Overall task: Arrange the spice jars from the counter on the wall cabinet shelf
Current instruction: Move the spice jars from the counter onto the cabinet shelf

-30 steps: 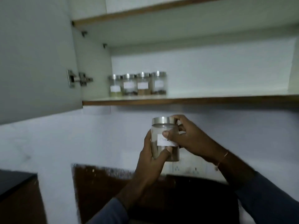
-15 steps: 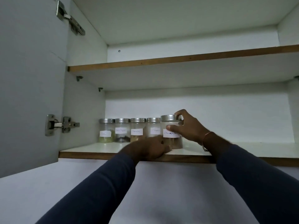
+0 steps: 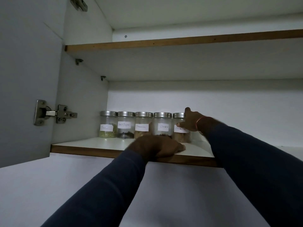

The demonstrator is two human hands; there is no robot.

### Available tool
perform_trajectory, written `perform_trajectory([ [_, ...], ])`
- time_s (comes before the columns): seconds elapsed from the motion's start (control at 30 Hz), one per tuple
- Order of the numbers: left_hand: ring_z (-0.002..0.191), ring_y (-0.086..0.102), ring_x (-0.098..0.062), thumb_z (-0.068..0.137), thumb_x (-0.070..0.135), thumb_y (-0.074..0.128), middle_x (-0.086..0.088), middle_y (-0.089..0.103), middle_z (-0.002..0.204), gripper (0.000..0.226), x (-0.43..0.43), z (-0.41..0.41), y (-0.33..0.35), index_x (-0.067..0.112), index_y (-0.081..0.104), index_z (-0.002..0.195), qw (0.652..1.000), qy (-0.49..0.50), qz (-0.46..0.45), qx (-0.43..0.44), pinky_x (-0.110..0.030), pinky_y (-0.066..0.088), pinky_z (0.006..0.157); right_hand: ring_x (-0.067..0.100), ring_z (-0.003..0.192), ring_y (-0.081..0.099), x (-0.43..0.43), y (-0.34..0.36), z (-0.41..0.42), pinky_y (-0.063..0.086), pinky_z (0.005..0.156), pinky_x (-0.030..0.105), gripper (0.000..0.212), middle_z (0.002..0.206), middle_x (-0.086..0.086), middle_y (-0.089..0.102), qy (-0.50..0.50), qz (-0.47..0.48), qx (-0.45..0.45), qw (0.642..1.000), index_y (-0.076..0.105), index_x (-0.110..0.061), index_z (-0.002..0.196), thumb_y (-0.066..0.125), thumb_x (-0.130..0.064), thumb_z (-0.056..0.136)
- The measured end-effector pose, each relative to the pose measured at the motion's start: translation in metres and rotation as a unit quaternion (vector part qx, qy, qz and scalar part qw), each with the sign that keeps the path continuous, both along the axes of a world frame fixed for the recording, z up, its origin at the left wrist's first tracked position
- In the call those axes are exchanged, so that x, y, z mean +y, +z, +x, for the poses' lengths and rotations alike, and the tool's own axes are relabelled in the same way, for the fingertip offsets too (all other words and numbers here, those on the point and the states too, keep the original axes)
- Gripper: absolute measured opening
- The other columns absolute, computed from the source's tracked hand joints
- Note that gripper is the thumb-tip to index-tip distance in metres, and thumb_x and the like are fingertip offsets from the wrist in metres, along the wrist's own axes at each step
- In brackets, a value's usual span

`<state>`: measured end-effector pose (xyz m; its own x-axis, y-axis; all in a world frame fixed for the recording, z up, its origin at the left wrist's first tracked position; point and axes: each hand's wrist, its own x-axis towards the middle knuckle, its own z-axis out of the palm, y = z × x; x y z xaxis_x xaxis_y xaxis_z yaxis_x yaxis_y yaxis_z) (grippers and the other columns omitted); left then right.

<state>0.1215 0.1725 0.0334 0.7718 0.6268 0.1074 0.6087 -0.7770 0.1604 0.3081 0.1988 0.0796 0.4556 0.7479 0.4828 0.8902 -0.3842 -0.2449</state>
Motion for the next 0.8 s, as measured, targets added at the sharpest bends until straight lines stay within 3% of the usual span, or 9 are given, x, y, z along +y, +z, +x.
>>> perform_trajectory([
  [0.1,0.137,0.037,-0.026,0.1,0.047,0.026,-0.011,0.036,0.151,0.055,0.018,0.008,-0.009,0.015,0.039,0.142,1.0,-0.013,-0.022,-0.014,-0.038,0.028,0.114,0.036,0.115,0.055,0.0,0.0,0.002,0.041,0.083,0.036,0.066,0.13,0.022,0.053,0.003,-0.01,0.001,1.0,0.03,-0.005,0.136,0.062,-0.041,0.09],
  [0.23,0.129,0.046,-0.027,0.096,0.047,0.04,-0.011,0.048,0.142,0.052,0.022,0.013,-0.01,0.013,0.049,0.134,0.996,-0.008,-0.033,-0.088,-0.035,0.035,0.105,0.036,0.114,0.056,0.003,-0.004,0.008,0.044,0.088,0.038,0.069,0.132,0.022,0.052,-0.003,-0.01,0.006,1.0,0.027,-0.006,0.137,0.059,-0.046,0.09],
  [0.33,0.108,0.062,-0.028,0.085,0.039,0.056,-0.01,0.068,0.112,0.037,0.027,0.011,-0.013,0.01,0.067,0.105,0.986,-0.011,-0.007,-0.168,-0.037,0.05,0.094,0.042,0.126,0.046,-0.001,-0.004,0.004,0.041,0.103,0.05,0.088,0.149,0.026,0.031,-0.025,0.017,0.009,0.999,0.009,-0.013,0.149,0.057,-0.054,0.087],
  [0.4,0.093,0.061,-0.025,0.079,0.036,0.053,-0.003,0.065,0.085,0.022,0.03,0.006,-0.015,0.017,0.063,0.074,0.975,-0.032,0.036,-0.216,-0.037,0.05,0.088,0.041,0.134,0.038,-0.011,-0.004,-0.012,0.035,0.106,0.055,0.084,0.154,0.022,0.023,-0.031,0.08,-0.048,0.995,0.009,-0.018,0.151,0.053,-0.053,0.089],
  [0.43,0.089,0.058,-0.022,0.08,0.032,0.051,0.002,0.059,0.078,0.018,0.029,0.003,-0.017,0.019,0.057,0.071,0.966,-0.042,0.063,-0.245,-0.035,0.049,0.083,0.038,0.133,0.039,-0.018,-0.005,-0.023,0.034,0.107,0.054,0.078,0.151,0.019,0.029,-0.009,0.122,-0.083,0.989,0.015,-0.017,0.15,0.053,-0.05,0.09],
  [0.53,0.085,0.057,-0.019,0.086,0.025,0.049,0.004,0.056,0.084,0.005,0.025,-0.004,-0.021,0.02,0.05,0.087,0.924,-0.059,0.138,-0.351,-0.031,0.046,0.073,0.03,0.116,0.057,-0.047,-0.013,-0.062,0.039,0.101,0.045,0.045,0.125,0.011,0.061,0.099,0.206,-0.173,0.958,0.047,-0.016,0.133,0.052,-0.033,0.092],
  [0.63,0.089,0.062,-0.024,0.086,0.025,0.046,-0.004,0.065,0.095,0.016,0.021,-0.007,-0.024,0.018,0.052,0.099,0.889,-0.069,0.19,-0.41,-0.036,0.051,0.075,0.032,0.096,0.064,-0.082,-0.037,-0.094,0.046,0.085,0.04,0.022,0.098,0.009,0.071,0.144,0.185,-0.233,0.944,0.064,-0.012,0.106,0.05,-0.021,0.091],
  [0.73,0.086,0.061,-0.028,0.078,0.029,0.048,-0.007,0.064,0.091,0.026,-0.006,-0.02,-0.031,0.012,0.055,0.097,0.872,-0.042,0.239,-0.426,-0.034,0.043,0.074,0.031,0.095,0.064,-0.132,-0.068,-0.122,0.045,0.081,0.038,0.025,0.102,0.012,0.071,0.199,0.168,-0.17,0.951,0.064,-0.009,0.112,0.052,-0.018,0.092],
  [0.8,0.093,0.06,-0.026,0.074,0.028,0.045,-0.006,0.066,0.093,0.034,-0.025,-0.024,-0.051,0.009,0.061,0.098,0.848,-0.065,0.292,-0.437,-0.037,0.039,0.09,0.027,0.097,0.063,-0.165,-0.095,-0.131,0.047,0.084,0.036,0.025,0.106,0.009,0.07,0.227,0.162,-0.139,0.95,0.064,-0.009,0.112,0.055,-0.019,0.092],
])
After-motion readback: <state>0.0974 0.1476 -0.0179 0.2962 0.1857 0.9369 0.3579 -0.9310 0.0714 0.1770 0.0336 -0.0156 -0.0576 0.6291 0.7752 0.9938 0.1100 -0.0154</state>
